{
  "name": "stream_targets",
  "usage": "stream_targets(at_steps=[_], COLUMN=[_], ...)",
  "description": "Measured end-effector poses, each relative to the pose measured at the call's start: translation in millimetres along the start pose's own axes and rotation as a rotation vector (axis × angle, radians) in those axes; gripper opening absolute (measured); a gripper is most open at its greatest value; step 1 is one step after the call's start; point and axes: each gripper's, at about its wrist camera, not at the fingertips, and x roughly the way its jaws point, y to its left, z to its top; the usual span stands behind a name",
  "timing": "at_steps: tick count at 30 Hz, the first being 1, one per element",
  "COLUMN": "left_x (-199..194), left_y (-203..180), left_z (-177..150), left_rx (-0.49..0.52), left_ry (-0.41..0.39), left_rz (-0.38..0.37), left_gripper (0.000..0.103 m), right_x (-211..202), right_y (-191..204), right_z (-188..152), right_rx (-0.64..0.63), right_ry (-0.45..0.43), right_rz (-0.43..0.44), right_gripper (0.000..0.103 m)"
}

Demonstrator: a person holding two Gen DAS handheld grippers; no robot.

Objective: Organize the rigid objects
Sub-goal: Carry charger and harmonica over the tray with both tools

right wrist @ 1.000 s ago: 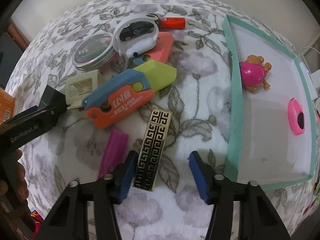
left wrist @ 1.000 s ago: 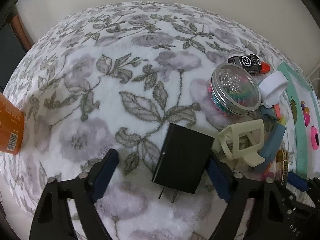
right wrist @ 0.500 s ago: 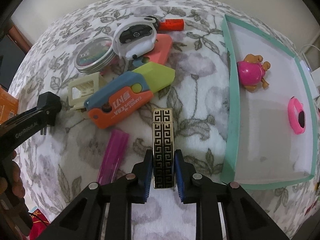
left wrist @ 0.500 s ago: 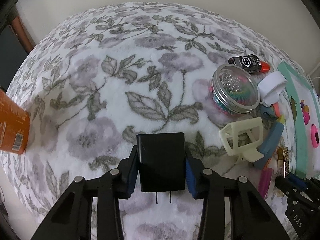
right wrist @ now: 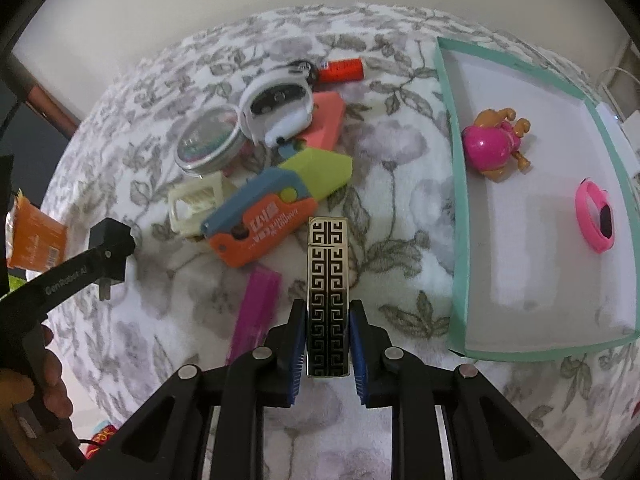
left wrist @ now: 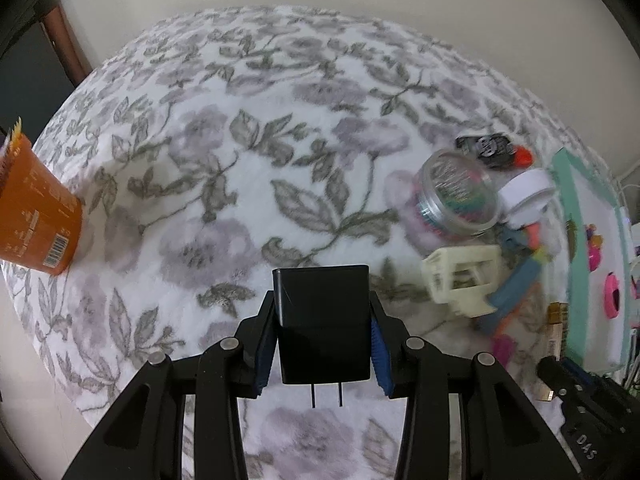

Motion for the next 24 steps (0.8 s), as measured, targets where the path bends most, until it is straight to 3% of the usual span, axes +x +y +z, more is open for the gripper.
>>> stream_targets(at_steps=[7, 10, 14, 17, 24], left_x=[-44.3, -58.6, -72.0, -78.8, -78.7], left_y=[-39.8, -73.3, -116.4, -147.0, -200.0], left_z=[6.7, 5.3, 3.2, -3.3, -14.2], left_rx=[0.053, 0.099, 0.151, 0.198, 0.254], left_ry=[-0.068, -0.089, -0.109, -0.12, -0.141], left_rz=[-0.056, -0.089, -0.139, -0.17, -0.242], left_gripper=[0.043, 0.043, 0.043, 0.043, 0.043], right_x=[-29.7, -41.4, -55.5, -62.9, -78.1], right_y=[-12.6, -19.3, -43.3, -60.9, -112.9], right_z=[1.3, 5.3, 6.2, 4.0, -4.0], right_rx=[0.058, 0.056, 0.135, 0.178, 0.348], right_ry=[-0.116, -0.174, -0.228, -0.252, -0.307], right_rz=[-0.011, -0.115, -0.151, -0.251, -0.336], right_gripper=[0.022, 0.022, 0.022, 0.022, 0.022])
